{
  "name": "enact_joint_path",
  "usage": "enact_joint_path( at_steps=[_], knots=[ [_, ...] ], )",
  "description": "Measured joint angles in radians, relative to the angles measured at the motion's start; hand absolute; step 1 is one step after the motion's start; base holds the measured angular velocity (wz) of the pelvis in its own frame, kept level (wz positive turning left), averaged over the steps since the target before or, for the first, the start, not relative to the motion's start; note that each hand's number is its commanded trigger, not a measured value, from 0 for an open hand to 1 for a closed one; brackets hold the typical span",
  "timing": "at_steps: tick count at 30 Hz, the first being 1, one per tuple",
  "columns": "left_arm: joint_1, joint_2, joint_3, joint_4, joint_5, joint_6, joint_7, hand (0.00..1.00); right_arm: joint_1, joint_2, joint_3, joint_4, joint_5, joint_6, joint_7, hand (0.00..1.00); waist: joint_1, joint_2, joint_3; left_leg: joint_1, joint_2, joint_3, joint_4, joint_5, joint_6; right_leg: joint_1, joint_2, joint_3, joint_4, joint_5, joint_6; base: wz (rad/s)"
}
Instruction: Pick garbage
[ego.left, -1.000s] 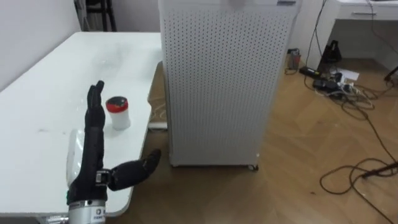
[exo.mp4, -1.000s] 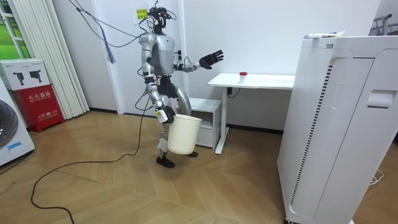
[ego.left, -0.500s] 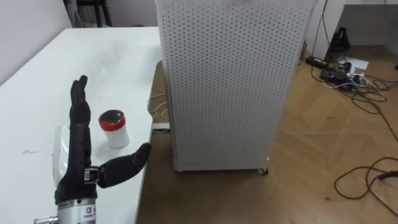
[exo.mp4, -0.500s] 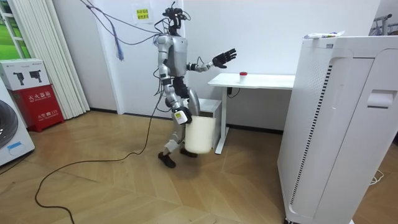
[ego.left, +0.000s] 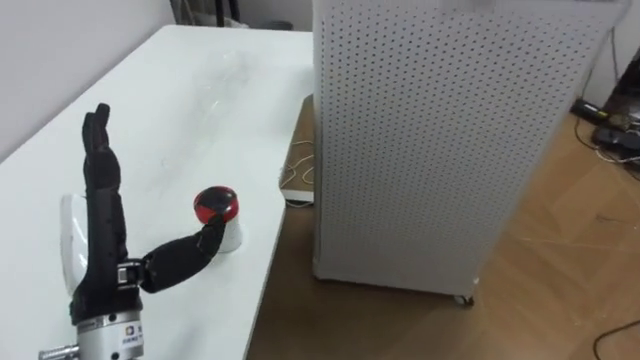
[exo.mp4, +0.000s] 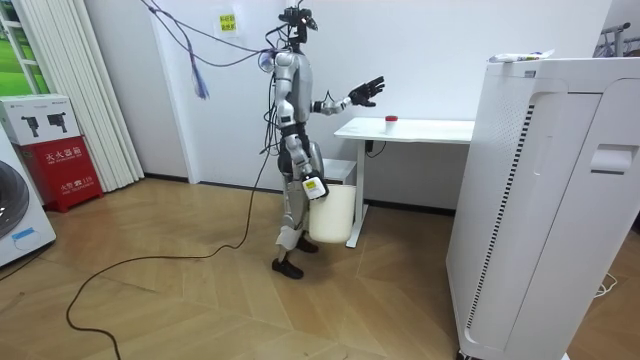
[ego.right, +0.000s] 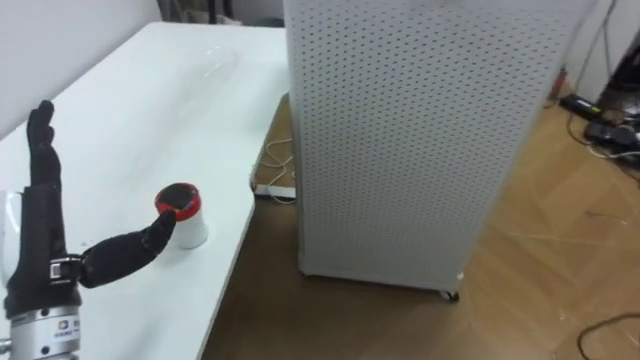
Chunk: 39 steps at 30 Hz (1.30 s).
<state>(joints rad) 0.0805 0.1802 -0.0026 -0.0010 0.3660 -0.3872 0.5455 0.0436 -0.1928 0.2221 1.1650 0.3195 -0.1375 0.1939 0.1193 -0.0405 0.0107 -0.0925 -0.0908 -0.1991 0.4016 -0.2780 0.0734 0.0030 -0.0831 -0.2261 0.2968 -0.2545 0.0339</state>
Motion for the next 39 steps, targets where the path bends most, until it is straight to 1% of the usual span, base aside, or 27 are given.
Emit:
enact_joint_path(
  at_steps=[1,4,6,8,10,12,14,16,19,22,24,25,26,29,31,32,33,34,35,36,37,38,39],
  knots=[
    [0.000,0.000,0.001,0.000,0.000,0.000,0.000,0.00,-0.001,0.000,0.000,0.002,-0.009,0.000,0.001,1.00,0.002,-0.002,-0.0013,0.000,0.000,0.000,-0.004,0.000,0.000,0.003,0.001,-0.003,-0.008,0.001,0.000,0.12],
    [0.000,0.000,0.001,-0.009,0.000,0.000,0.000,0.00,-0.012,0.000,0.000,0.015,-0.031,0.000,0.003,1.00,0.013,-0.004,-0.0006,0.001,0.000,-0.008,-0.012,0.000,0.000,0.013,0.003,-0.019,-0.033,0.007,0.002,0.08],
    [0.001,0.001,0.002,-0.012,0.000,0.000,0.000,0.00,-0.013,0.000,0.000,0.015,-0.043,0.000,0.005,1.00,0.021,-0.007,-0.0018,0.004,0.001,-0.013,-0.021,0.000,-0.001,0.020,0.005,-0.022,-0.046,0.010,0.002,0.03],
    [0.003,0.001,0.000,-0.014,-0.002,0.000,-0.002,0.00,-0.014,0.000,0.002,0.015,-0.049,-0.001,0.007,1.00,0.023,-0.014,-0.0004,0.012,0.000,-0.025,-0.037,0.003,-0.004,0.030,0.006,-0.029,-0.061,0.011,0.002,0.09],
    [0.013,0.002,0.000,-0.014,-0.002,0.000,-0.005,0.00,-0.014,0.000,0.002,0.016,-0.050,-0.002,0.008,1.00,0.023,-0.019,-0.0013,0.020,0.001,-0.029,-0.045,0.004,-0.005,0.038,0.008,-0.035,-0.066,0.011,0.002,0.08],
    [0.020,0.003,0.000,-0.014,-0.002,0.000,-0.007,0.00,-0.014,0.000,0.002,0.016,-0.050,-0.005,0.008,1.00,0.023,-0.026,0.0018,0.030,0.001,-0.035,-0.058,0.006,-0.008,0.049,0.009,-0.041,-0.082,0.012,0.002,0.07],
    [0.048,0.006,-0.003,-0.014,-0.008,0.000,-0.008,0.00,-0.014,0.000,0.004,0.015,-0.048,-0.006,0.013,1.00,0.023,-0.036,0.0028,0.036,0.007,-0.036,-0.069,0.007,-0.010,0.058,0.015,-0.042,-0.095,0.015,-0.003,0.00],
    [0.059,0.006,-0.010,-0.012,-0.018,0.001,-0.010,0.00,-0.012,0.000,0.005,0.015,-0.046,-0.007,0.013,1.00,0.021,-0.041,0.0050,0.037,0.009,-0.041,-0.070,0.009,-0.013,0.060,0.017,-0.048,-0.095,0.015,-0.003,0.08],
    [0.063,0.007,-0.033,-0.010,-0.038,0.001,-0.012,0.00,-0.011,-0.004,0.009,0.015,-0.046,-0.007,0.012,1.00,0.014,-0.041,0.0048,0.047,0.009,-0.051,-0.082,0.011,-0.017,0.068,0.018,-0.048,-0.096,0.015,-0.004,0.10],
    [0.063,0.008,-0.079,-0.010,-0.082,0.003,-0.019,0.00,-0.018,-0.006,0.032,0.016,-0.044,-0.010,0.014,1.00,0.008,-0.042,0.0044,0.054,0.010,-0.055,-0.096,0.015,-0.023,0.069,0.018,-0.043,-0.095,0.015,-0.004,0.00],
    [0.067,0.008,-0.115,-0.009,-0.126,0.014,-0.032,0.00,-0.016,-0.004,0.042,0.015,-0.046,-0.013,0.015,1.00,0.005,-0.042,0.0044,0.063,0.011,-0.058,-0.103,0.018,-0.022,0.064,0.018,-0.042,-0.092,0.015,-0.004,-0.04],
    [0.073,0.009,-0.132,-0.008,-0.155,0.019,-0.043,0.00,-0.013,-0.002,0.042,0.013,-0.051,-0.014,0.014,1.00,0.005,-0.044,0.0031,0.064,0.011,-0.054,-0.104,0.018,-0.022,0.066,0.018,-0.032,-0.095,0.015,-0.004,-0.16],
    [0.081,0.009,-0.141,-0.008,-0.182,0.023,-0.057,0.00,-0.013,-0.001,0.042,0.010,-0.051,-0.014,0.014,1.00,0.003,-0.045,0.0025,0.063,0.011,-0.053,-0.104,0.018,-0.022,0.068,0.019,-0.022,-0.095,0.015,-0.004,-0.14],
    [0.091,0.012,-0.164,0.016,-0.242,0.033,-0.078,0.00,-0.011,-0.001,0.042,0.008,-0.052,-0.014,0.005,1.00,-0.018,-0.044,0.0022,0.065,0.012,-0.053,-0.104,0.018,-0.022,0.067,0.019,-0.021,-0.090,0.015,-0.004,-0.03],
    [0.090,0.013,-0.181,0.048,-0.278,0.033,-0.080,0.00,-0.010,-0.001,0.042,0.007,-0.050,-0.014,-0.002,1.00,-0.022,-0.043,0.0022,0.075,0.016,-0.059,-0.104,0.018,-0.022,0.061,0.019,-0.025,-0.068,0.015,-0.004,-0.14],
    [0.089,0.012,-0.191,0.081,-0.301,0.034,-0.081,0.00,-0.010,-0.001,0.042,0.001,-0.050,-0.014,-0.008,1.00,-0.023,-0.035,0.0028,0.092,0.023,-0.087,-0.106,0.018,-0.022,0.040,0.022,-0.028,-0.021,0.013,-0.005,-0.26],
    [0.089,0.014,-0.198,0.098,-0.311,0.034,-0.083,0.00,-0.010,0.000,0.042,-0.003,-0.049,-0.014,-0.010,1.00,-0.022,-0.030,0.0028,0.104,0.028,-0.117,-0.112,0.018,-0.023,0.024,0.026,-0.026,-0.004,0.001,-0.008,-0.53],
    [0.088,0.017,-0.200,0.123,-0.326,0.034,-0.088,0.00,-0.010,0.005,0.046,-0.017,-0.051,-0.014,-0.013,1.00,-0.018,-0.030,0.0011,0.112,0.035,-0.175,-0.121,0.018,-0.023,-0.011,0.044,-0.014,-0.069,0.007,-0.027,-0.61],
    [0.084,0.022,-0.183,0.145,-0.339,0.034,-0.088,0.00,-0.017,0.000,0.059,-0.047,-0.055,-0.016,-0.020,1.00,-0.029,-0.027,-0.0036,0.098,0.050,-0.169,-0.115,0.014,-0.041,-0.015,0.058,-0.013,-0.114,0.086,-0.051,-0.35],
    [0.082,0.026,-0.180,0.153,-0.342,0.034,-0.095,0.00,-0.016,0.000,0.064,-0.054,-0.055,-0.016,-0.023,1.00,-0.044,-0.028,-0.0044,0.085,0.052,-0.145,-0.104,0.018,-0.063,-0.006,0.058,-0.017,-0.126,0.097,-0.058,0.18],
    [0.071,0.028,-0.184,0.166,-0.354,0.038,-0.120,0.00,-0.014,0.001,0.070,-0.051,-0.051,-0.016,-0.031,1.00,-0.066,-0.033,-0.0024,0.058,0.054,-0.055,-0.079,0.012,-0.102,0.006,0.050,0.022,-0.133,0.101,-0.060,0.55],
    [0.059,0.028,-0.202,0.169,-0.363,0.040,-0.134,0.00,-0.012,0.005,0.069,-0.039,-0.037,-0.014,-0.050,1.00,-0.067,-0.045,0.0049,0.023,0.057,0.016,-0.104,0.017,-0.097,0.011,0.044,0.108,-0.139,0.100,-0.059,0.70],
    [0.040,0.027,-0.222,0.169,-0.364,0.039,-0.139,0.00,-0.008,0.003,0.059,-0.034,-0.028,-0.013,-0.063,1.00,-0.065,-0.040,0.0030,-0.028,0.058,0.062,-0.156,0.066,-0.082,0.015,0.036,0.153,-0.144,0.093,-0.046,0.54]
  ],
)
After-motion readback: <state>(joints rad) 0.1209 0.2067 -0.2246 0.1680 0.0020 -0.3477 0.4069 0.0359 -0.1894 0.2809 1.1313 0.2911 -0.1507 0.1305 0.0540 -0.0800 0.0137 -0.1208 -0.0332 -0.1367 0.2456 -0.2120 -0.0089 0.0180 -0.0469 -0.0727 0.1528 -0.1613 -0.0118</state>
